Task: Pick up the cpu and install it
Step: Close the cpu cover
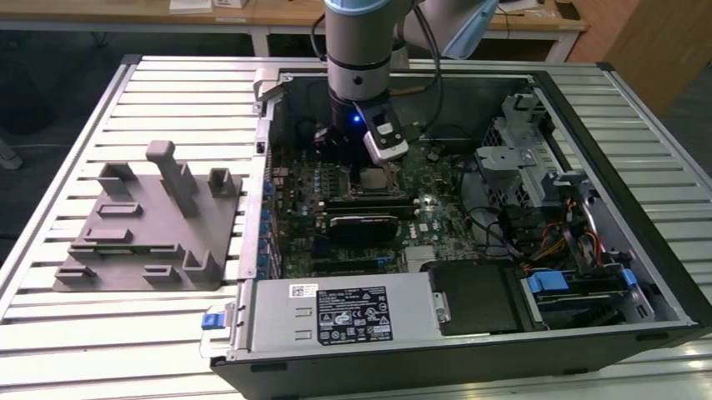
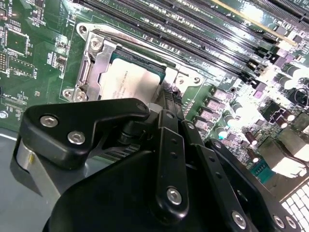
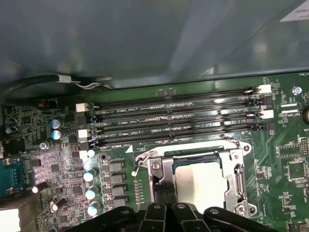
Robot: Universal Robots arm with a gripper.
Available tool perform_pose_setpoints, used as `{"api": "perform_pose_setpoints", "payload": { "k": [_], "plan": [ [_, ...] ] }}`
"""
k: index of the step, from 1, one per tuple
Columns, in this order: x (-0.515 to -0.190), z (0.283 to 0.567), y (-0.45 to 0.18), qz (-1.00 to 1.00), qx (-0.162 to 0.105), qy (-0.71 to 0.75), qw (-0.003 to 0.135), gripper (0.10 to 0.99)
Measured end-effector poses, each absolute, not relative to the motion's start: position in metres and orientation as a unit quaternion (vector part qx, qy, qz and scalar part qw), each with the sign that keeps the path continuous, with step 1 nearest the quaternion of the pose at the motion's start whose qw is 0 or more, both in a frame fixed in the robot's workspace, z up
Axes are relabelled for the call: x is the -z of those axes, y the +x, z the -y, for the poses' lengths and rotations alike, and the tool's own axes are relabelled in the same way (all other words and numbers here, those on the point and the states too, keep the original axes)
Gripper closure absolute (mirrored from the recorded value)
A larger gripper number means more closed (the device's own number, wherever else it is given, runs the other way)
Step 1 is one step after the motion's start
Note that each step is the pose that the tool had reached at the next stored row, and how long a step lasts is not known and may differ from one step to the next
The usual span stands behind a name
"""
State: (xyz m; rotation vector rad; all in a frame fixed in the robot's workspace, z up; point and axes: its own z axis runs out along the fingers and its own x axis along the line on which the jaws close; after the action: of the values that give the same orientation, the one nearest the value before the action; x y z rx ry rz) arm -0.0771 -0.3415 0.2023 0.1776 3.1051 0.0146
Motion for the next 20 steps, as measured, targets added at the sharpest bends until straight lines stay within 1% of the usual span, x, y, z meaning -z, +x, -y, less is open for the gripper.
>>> {"api": "perform_pose_setpoints", "payload": {
  "k": [7,13,20],
  "plan": [
    [-0.216,0.342,-0.077,-0.998,-0.005,0.057,0.016,0.98],
    [-0.216,0.342,-0.075,-0.998,-0.005,0.057,0.016,0.98],
    [-0.216,0.342,-0.054,-0.998,-0.005,0.057,0.016,0.98]
  ]
}}
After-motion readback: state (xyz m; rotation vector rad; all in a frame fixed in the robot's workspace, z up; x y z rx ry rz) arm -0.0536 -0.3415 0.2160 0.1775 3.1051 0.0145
